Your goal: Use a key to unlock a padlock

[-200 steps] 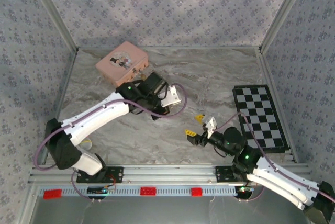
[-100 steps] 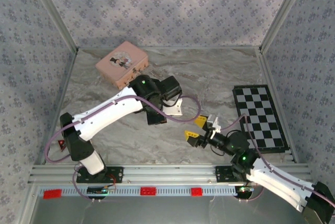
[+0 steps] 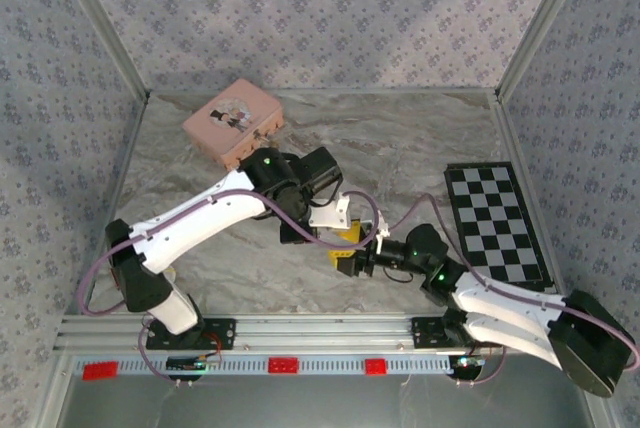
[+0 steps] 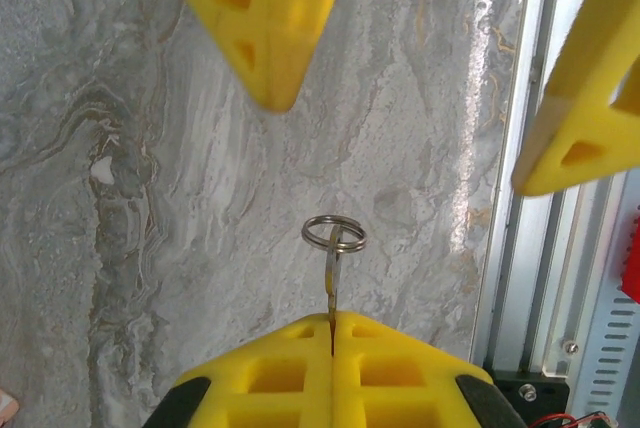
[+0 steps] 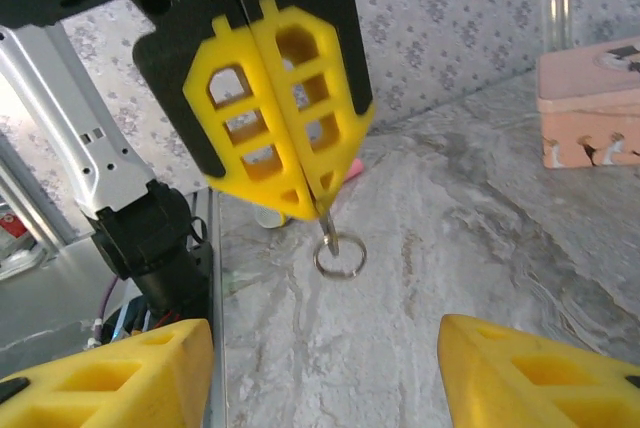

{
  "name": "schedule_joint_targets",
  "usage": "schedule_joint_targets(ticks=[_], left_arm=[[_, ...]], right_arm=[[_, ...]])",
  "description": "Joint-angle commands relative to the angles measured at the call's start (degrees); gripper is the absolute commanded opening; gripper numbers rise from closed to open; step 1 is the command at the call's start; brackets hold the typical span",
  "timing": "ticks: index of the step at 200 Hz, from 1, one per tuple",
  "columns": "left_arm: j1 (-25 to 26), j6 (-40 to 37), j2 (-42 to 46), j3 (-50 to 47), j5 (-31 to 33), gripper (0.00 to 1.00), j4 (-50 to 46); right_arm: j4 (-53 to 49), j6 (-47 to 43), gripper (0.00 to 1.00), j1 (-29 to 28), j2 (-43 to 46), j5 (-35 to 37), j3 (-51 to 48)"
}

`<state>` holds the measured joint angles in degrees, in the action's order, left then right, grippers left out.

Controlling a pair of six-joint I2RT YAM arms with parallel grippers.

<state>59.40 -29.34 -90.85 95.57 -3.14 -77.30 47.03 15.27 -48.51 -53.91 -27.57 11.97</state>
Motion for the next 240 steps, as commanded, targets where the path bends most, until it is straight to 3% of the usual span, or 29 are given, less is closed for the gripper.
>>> schedule_joint_targets(ticks=[1, 59, 114, 137, 171, 240], left_arm=[[0.35, -1.86, 3.79, -1.45, -3.61, 0.0, 1.26], [0.37, -1.76, 5.77, -3.83, -5.56, 0.0, 1.8], [0.37, -1.51, 5.42, -3.99, -6.09, 0.0, 2.26], [0.37, -1.46, 5.33, -4.25, -6.39, 0.0, 2.35], [0.46, -1.31, 5.31, -4.43, -6.53, 0.0, 2.3], [0.53, -1.24, 6.12, -5.29, -6.79, 0.0, 2.86]], right_arm=[[6.48, 0.27, 0.59, -0.57, -2.57, -4.35, 2.26], [8.51, 0.64, 0.48, -1.16, -4.63, -7.41, 3.62], [9.21, -0.24, 0.51, -2.39, -6.48, -6.35, 5.0], [9.74, -0.33, 0.43, -2.54, -7.47, -6.77, 5.63], [9.42, -0.37, 0.4, -2.64, -8.38, -7.32, 6.17], [5.63, -2.17, 0.17, -2.57, -7.36, -4.84, 5.58]])
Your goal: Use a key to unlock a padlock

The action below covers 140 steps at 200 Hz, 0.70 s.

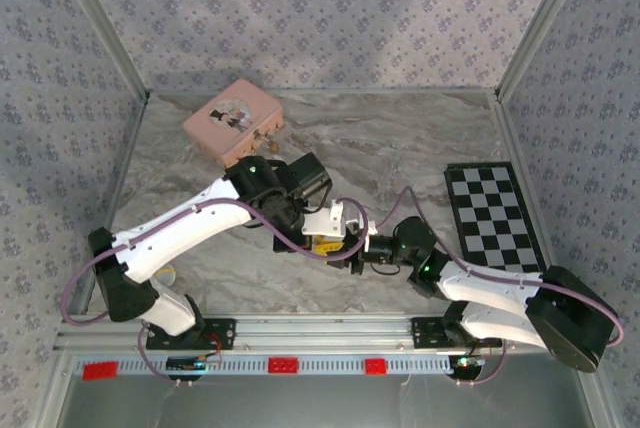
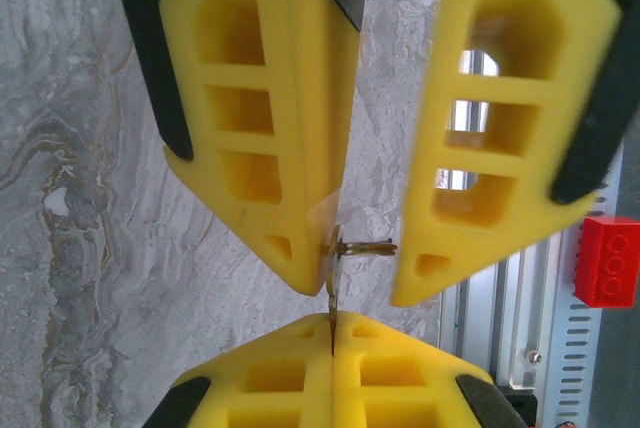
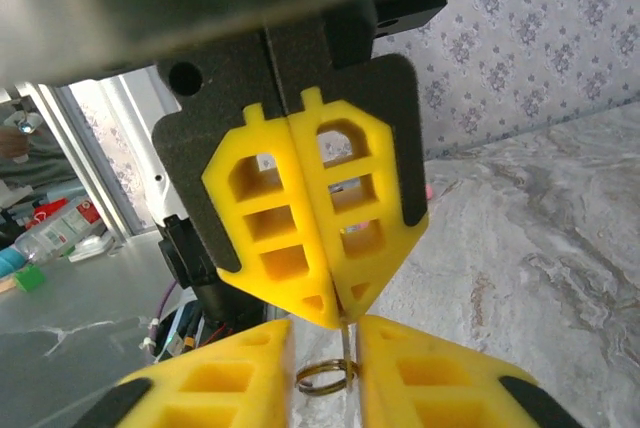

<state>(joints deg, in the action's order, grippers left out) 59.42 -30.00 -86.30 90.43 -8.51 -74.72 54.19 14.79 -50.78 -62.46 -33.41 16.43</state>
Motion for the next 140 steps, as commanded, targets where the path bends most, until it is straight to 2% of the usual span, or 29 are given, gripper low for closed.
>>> schedule_joint_targets(ticks=[1, 23, 104, 131, 140], left_arm=[[0.47, -0.59, 1.57, -0.16, -1.42, 0.0, 0.28], [0.52, -0.54, 1.64, -0.26, -1.34, 0.0, 0.35], [0.52, -0.94, 2.78, -1.14, -0.91, 0.0, 1.85], [0.52, -1.2, 3.35, -1.26, -0.11, 0.0, 2.2], [0.52, -1.25, 3.56, -1.31, 0.07, 0.0, 2.36]], right_arm=[[-1.55, -1.69, 0.16, -0.29, 1.24, 0.98, 1.09], [-1.81, -1.73, 0.1, -0.37, 1.72, 0.92, 1.12], [-3.47, -2.38, 0.08, -0.32, 1.46, 1.33, 1.02], [-4.49, -2.66, 0.09, -0.37, 1.63, 1.24, 1.15], [-4.7, -2.66, 0.13, -0.37, 1.64, 1.28, 1.26]])
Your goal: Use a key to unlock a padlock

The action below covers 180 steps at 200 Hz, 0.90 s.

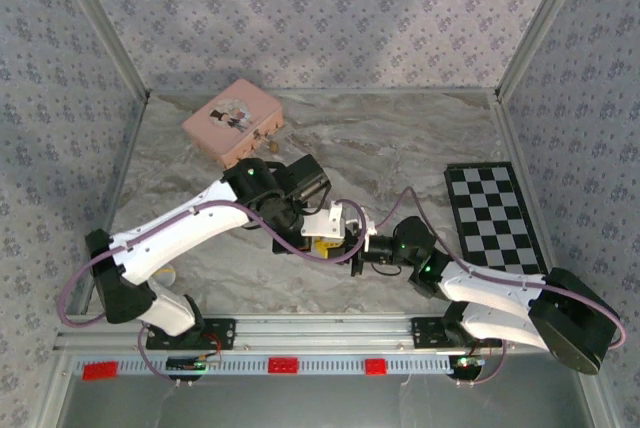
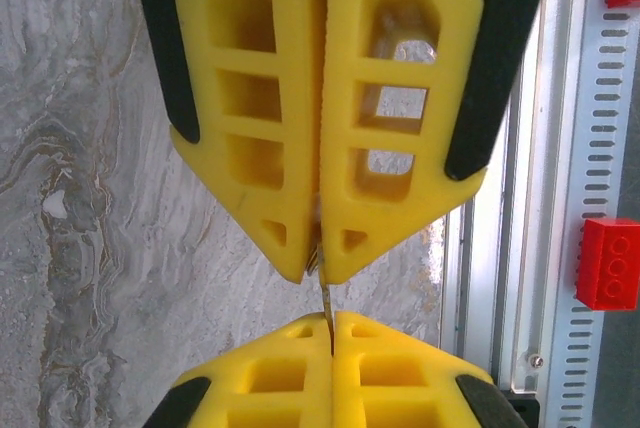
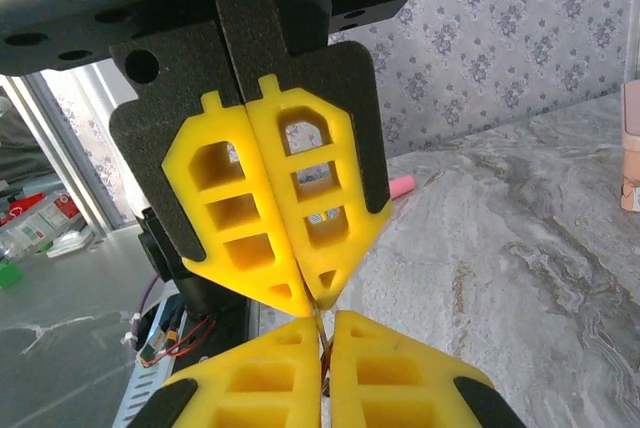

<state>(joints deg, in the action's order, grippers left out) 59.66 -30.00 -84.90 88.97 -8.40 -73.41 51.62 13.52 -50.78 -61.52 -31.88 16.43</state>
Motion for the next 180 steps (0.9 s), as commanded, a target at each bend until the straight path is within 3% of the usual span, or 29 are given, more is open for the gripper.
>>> schedule_joint_targets(ticks=[1, 28, 86, 142, 180], left_arm=[[0.28, -1.27, 2.18, 0.15, -0.04, 0.0, 1.06], [0.33, -1.3, 2.26, 0.06, 0.13, 0.0, 1.25], [0.28, -1.46, 2.11, 0.1, 0.1, 0.0, 0.98], [0.28, -1.12, 1.76, -0.29, -0.28, 0.0, 1.12], [0.28, -0.85, 1.63, -0.9, -0.74, 0.0, 1.2]], right_arm=[[-2.13, -1.39, 0.14, -0.37, 0.7, -0.27, 1.3], [-2.04, -1.14, 0.29, -0.37, 0.43, -0.8, 1.47], [-1.96, -0.99, 0.24, -0.54, 0.69, -0.74, 1.59], [-1.02, -0.21, 0.42, -0.89, 1.07, 0.84, 1.34], [0.22, 0.15, 0.35, -0.89, 0.43, 1.29, 1.27]])
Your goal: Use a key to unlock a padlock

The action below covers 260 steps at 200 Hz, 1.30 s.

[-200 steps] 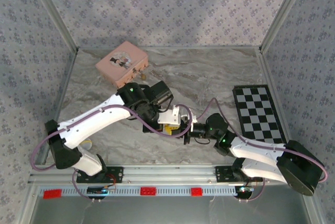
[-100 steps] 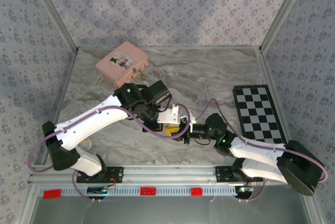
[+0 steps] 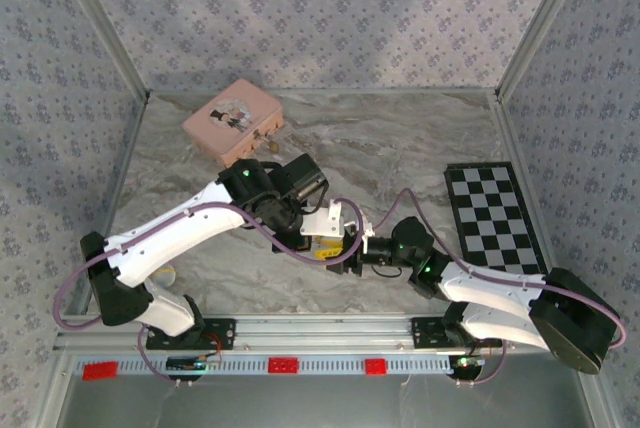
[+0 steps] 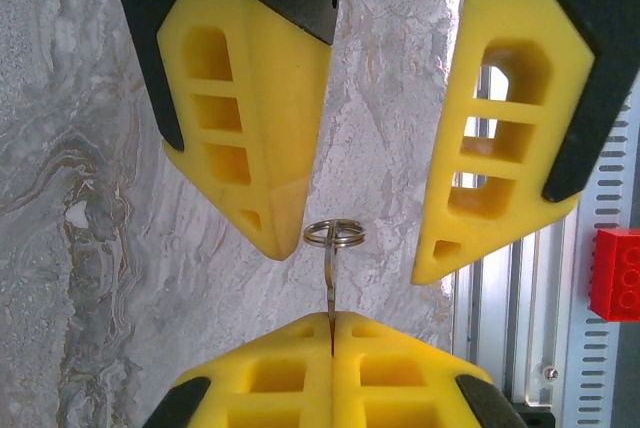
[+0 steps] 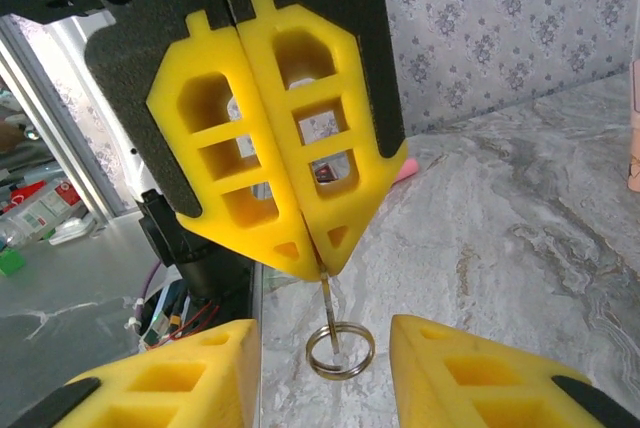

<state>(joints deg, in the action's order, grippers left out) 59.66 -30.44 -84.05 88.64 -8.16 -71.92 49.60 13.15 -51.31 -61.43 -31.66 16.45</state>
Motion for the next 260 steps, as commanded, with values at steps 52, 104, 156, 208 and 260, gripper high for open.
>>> schedule_joint_targets(ticks=[52, 104, 156, 208, 260], left_arm=[[0.28, -0.06, 1.15, -0.99, -1.06, 0.0, -0.26], [0.26, 0.07, 1.35, -1.47, -1.24, 0.0, 0.07], [0.28, -0.06, 2.05, -1.71, -1.34, 0.0, 0.99], [0.28, -0.15, 2.32, -2.21, -1.59, 0.0, 1.26], [0.3, -0.15, 3.01, -3.16, -0.5, 0.0, 1.6]], right_arm=[[1.9, 0.41, 0.29, -0.33, 1.04, 3.12, 0.67], [0.37, -0.13, 0.21, -0.26, 1.41, 3.68, 0.54], [0.4, -0.24, 0.21, -0.37, 0.28, 2.41, 1.07], [0.74, -0.14, 0.19, -0.54, 0.07, 1.96, 1.22], [0.02, 0.11, 0.06, 0.02, 1.44, 2.72, 0.58]])
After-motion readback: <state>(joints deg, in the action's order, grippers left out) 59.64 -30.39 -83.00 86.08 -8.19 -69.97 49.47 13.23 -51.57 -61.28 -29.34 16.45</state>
